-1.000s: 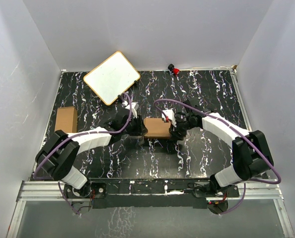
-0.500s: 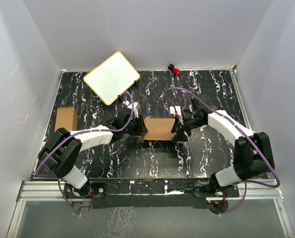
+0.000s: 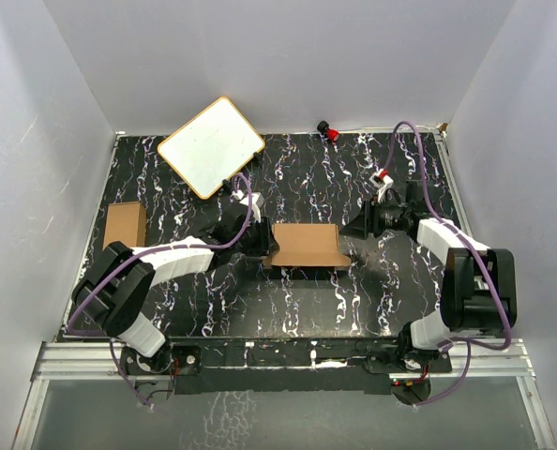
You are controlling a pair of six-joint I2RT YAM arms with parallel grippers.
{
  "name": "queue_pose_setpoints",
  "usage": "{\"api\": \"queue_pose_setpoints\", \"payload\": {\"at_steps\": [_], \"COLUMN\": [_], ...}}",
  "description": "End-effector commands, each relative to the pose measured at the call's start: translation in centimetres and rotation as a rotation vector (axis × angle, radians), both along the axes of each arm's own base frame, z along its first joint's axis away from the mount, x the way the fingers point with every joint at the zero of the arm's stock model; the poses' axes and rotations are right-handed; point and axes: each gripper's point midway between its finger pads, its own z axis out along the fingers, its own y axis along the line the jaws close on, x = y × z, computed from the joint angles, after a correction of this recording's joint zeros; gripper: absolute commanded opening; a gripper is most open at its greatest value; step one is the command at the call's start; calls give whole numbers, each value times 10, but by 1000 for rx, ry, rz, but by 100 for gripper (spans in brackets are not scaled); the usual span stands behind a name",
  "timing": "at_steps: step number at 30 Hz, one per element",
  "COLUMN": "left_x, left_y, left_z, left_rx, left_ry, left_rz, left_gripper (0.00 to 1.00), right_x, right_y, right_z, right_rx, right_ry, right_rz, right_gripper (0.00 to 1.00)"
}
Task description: Fold the paper box
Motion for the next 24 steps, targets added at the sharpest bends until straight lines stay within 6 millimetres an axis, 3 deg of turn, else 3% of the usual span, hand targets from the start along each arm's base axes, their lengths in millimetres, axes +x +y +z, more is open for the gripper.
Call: {"api": "queue_pose_setpoints", "payload": {"at_steps": [1,8,18,24], "left_x": [0,-1,-2,-2], "left_y": [2,0,-3,-6], "left_z": [0,0,3,8], "left_rx": [-4,-24,-48,-68], "left_ry": [11,14,13,9], "left_rz": [10,10,4,3], "left_gripper": [37,38,41,46], "right_x": [35,29,23,20], "right_y": [-6,-2,3,5], "right_z": [-5,-37,-46,-62], "right_rx": [78,121,166,180], "right_ry": [140,315,409,495], "right_rz": [-179,-162,-149,-153], "right_gripper": [53,51,46,40]}}
